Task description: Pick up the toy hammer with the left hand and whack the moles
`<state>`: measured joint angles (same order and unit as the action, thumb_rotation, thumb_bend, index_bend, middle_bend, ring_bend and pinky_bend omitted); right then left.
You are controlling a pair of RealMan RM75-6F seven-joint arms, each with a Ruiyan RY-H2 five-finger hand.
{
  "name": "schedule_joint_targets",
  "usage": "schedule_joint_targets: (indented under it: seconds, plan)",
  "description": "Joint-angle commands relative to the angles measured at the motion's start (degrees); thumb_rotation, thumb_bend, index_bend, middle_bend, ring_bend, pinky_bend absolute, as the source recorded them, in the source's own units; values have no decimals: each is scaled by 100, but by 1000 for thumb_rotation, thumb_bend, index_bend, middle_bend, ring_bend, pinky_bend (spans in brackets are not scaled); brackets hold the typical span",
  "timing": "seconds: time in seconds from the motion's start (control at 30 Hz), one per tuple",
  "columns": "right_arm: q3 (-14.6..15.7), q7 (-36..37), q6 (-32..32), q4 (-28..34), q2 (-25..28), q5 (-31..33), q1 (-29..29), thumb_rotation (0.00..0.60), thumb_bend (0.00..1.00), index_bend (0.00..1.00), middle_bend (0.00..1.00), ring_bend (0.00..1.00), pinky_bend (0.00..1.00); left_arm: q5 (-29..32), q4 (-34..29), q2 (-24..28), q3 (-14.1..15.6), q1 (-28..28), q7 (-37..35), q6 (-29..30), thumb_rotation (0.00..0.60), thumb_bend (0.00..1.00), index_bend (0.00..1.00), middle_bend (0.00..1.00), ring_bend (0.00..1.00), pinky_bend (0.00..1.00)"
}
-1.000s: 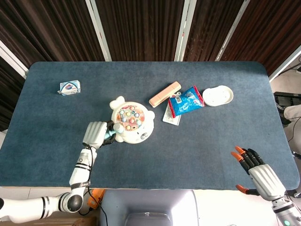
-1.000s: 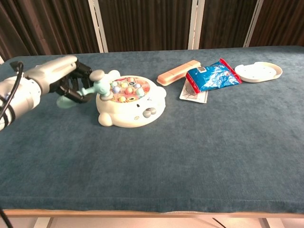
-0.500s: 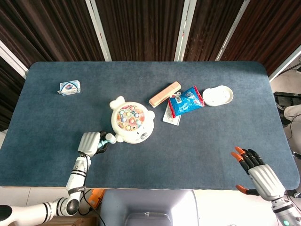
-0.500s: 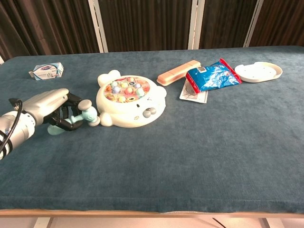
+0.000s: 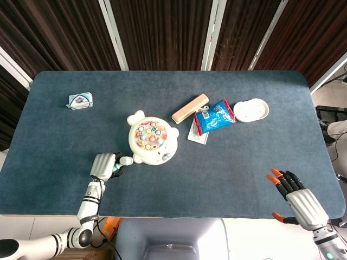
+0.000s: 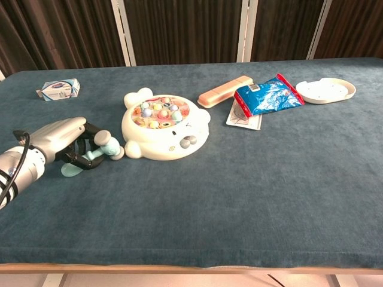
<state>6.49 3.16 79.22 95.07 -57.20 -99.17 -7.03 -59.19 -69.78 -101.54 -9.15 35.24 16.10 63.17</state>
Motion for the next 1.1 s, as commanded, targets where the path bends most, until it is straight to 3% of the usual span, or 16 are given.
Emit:
schedule_joint_targets:
  seconds: [0.03, 0.27, 0.63, 0.83, 0.97, 1.1]
  plan:
    - [-1, -22, -14, 5, -6, 5, -5, 600, 199, 0, 0, 0, 0, -35, -12, 26, -3, -29, -15, -20, 600, 601, 674, 904, 755, 791]
    - [4, -65, -32, 9, -23, 8, -7, 600, 199, 0, 0, 0, 0, -138, 24, 74, -10, -62, -37, -127, 600, 553, 668, 892, 734, 682]
    - [23, -160, -91, 15, -59, -6, -22, 600, 199, 0, 0, 0, 0, -236, -46, 188, -11, -125, -118, -234, 600, 541, 660, 886, 727, 640]
    - [19, -190, -124, 35, -67, 22, -34, 600, 198, 0, 0, 0, 0, -407, 59, 152, 12, -128, -275, -293, 600, 550, 610, 780, 621, 539]
    - [17, -186, -128, 35, -63, 39, -34, 600, 199, 0, 0, 0, 0, -528, 183, 137, 30, -136, -376, -312, 600, 554, 357, 599, 491, 463]
    - [15, -182, -126, 34, -64, 43, -36, 600, 199, 0, 0, 0, 0, -648, 273, 148, 88, -138, -401, -355, 600, 520, 214, 522, 438, 416]
